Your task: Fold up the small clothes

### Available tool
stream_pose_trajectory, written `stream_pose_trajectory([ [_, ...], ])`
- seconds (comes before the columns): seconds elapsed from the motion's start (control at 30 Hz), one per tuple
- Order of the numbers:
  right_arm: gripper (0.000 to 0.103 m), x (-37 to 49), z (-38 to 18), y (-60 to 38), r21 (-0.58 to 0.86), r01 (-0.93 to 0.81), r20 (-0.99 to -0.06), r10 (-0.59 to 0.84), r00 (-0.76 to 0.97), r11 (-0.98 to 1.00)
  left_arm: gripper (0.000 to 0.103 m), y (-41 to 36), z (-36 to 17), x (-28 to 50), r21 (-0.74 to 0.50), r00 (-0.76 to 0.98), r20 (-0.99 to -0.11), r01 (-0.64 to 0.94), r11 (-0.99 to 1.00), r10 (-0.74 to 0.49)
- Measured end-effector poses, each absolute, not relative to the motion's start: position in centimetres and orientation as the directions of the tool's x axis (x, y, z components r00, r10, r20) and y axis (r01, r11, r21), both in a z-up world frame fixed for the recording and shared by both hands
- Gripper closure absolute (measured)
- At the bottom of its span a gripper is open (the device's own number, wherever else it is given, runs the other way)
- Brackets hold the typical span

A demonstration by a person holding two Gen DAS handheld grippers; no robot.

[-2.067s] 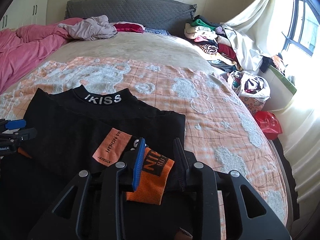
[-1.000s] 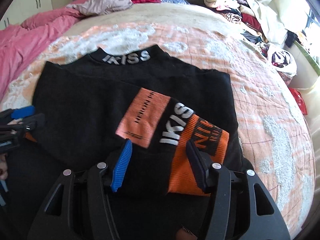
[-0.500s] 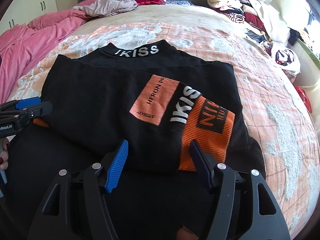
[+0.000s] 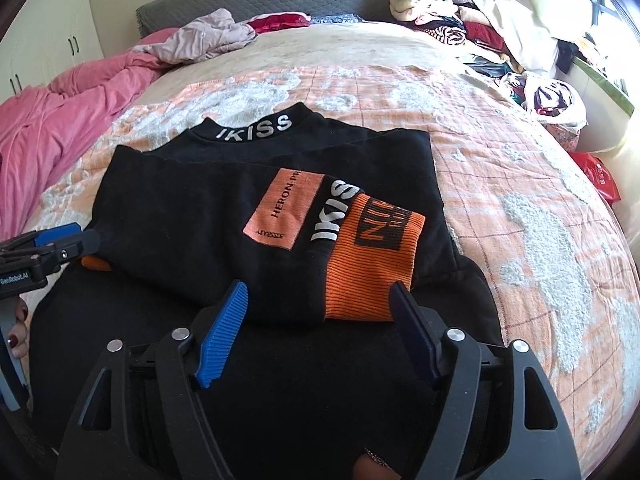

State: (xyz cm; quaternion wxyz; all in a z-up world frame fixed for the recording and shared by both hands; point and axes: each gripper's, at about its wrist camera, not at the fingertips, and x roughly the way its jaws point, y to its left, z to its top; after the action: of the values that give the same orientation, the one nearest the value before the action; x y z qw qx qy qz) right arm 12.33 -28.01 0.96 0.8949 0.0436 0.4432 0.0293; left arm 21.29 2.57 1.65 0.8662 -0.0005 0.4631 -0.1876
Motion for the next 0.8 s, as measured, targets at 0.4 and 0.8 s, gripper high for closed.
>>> stream_pose_trajectory([
  [0.4, 0.016, 10.7, 3.6, -28.1, 0.156, 0.006, -0.725, 0.11, 0.68, 0.988, 0.018, 3.9, 3.8, 20.8, -0.204, 0.54, -0.769, 0.302, 0.931, -0.343],
  [0.8, 0.006, 9.7, 6.4, -27.5, 0.17, -0.018, -0.677, 0.13, 0.725, 0.985, 0.01, 6.0, 6.5, 19.9, -0.223, 0.598, -0.726, 0.264, 0.939, -0.34],
])
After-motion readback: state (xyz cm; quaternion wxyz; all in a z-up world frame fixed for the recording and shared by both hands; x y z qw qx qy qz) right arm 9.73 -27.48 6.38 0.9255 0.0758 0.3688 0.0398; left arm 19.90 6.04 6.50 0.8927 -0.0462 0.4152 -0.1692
